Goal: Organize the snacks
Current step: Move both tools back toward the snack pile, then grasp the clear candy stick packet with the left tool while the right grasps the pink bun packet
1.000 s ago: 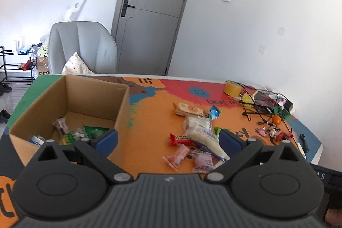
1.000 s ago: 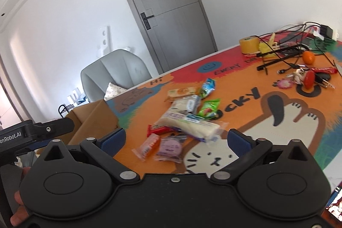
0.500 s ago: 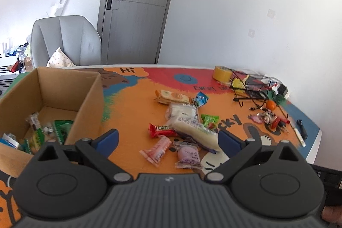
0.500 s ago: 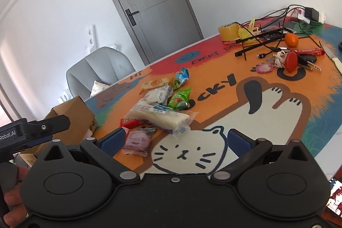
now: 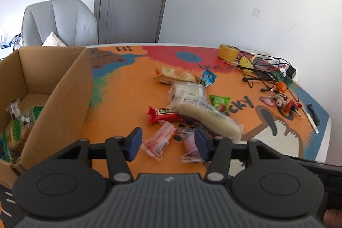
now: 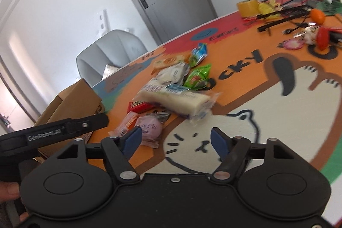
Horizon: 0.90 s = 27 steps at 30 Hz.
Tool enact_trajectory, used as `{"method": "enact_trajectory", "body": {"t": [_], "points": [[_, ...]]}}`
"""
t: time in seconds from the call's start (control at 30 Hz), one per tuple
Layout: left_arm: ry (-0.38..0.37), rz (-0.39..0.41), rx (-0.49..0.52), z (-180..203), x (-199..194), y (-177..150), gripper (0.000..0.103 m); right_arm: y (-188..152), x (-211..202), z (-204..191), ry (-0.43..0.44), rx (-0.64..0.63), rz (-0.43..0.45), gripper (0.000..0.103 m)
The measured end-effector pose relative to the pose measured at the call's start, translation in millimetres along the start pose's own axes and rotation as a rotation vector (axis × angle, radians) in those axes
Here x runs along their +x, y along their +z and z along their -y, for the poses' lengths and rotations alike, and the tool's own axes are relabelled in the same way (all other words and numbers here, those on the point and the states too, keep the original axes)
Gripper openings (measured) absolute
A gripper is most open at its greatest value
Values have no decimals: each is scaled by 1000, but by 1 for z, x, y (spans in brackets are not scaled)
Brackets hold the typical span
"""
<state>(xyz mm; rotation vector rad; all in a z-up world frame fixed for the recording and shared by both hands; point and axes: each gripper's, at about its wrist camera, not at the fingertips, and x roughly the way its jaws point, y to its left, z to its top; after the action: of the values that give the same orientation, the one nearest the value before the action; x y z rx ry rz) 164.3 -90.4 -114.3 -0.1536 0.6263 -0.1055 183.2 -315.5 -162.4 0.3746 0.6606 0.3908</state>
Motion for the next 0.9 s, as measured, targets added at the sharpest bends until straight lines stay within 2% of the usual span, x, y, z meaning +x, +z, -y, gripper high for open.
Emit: {"method": "enact_trajectory", "body": {"t": [0.3,0.5,0.6,0.67,0.9], "points": [[28,-26,-41,-14,19,4,50,3,35,-17,33,-6,-43,66],[29,-31,-46,-17,26,11,48,4,51,-28,5,-52,-37,66],[27,-34,-44,-17,31,10,48,5,54,-28,2,-64,-40,56],[29,-40,-45,-16,35,10,48,6,53,-25,0,-66,-50,37],[34,-70,-29,-10,53,6,48,6,46,-16,-16,-59,-49,33]]}}
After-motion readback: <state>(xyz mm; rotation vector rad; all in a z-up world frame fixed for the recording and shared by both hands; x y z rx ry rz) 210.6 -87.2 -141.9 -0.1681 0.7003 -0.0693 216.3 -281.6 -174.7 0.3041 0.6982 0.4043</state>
